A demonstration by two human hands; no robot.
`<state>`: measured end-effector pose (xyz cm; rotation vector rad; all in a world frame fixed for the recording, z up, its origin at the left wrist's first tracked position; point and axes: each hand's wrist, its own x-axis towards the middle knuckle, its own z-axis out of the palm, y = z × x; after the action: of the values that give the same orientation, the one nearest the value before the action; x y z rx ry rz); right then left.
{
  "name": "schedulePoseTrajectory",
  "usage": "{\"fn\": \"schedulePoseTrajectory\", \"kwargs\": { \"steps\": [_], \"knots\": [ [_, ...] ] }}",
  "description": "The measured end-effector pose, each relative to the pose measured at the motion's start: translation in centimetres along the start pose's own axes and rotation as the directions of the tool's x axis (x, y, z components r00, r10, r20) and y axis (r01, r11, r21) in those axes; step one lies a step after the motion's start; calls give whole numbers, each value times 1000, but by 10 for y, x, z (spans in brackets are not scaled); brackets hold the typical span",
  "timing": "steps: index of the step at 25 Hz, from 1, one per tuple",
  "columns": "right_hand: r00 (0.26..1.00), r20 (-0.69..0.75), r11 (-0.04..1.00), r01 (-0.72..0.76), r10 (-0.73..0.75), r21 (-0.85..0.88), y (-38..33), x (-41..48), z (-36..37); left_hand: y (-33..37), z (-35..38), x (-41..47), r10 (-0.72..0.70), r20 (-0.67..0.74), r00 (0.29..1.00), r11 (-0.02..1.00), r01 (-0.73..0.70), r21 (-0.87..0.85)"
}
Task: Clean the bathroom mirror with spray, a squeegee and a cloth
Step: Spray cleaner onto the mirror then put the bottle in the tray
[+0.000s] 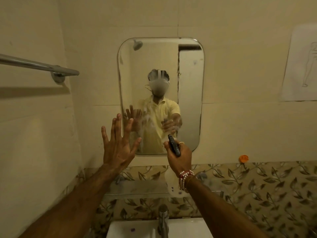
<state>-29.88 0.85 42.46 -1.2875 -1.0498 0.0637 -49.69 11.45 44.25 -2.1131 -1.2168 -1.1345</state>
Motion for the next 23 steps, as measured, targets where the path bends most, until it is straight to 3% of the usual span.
{"fn": "schedulePoseTrajectory", "kwargs": {
  "steps": [6,10,19,23],
  "knots": [
    [988,-140,997,-66,60,-39,22,6,-41,40,17,-5,49,3,999,994,-49,-98],
    [974,-225,992,-30,1,-125,33,7,-62,60,29,-11,70,-13,997,988,-71,-138],
    [963,-222,974,-186,154,-131,67,-17,-63,67,55,-51,50,66,997,984,-38,-174],
    [983,-94,980,-169,160,-105,62,-30,-40,52,54,-68,9,100,995,987,8,-163]
  ]
}}
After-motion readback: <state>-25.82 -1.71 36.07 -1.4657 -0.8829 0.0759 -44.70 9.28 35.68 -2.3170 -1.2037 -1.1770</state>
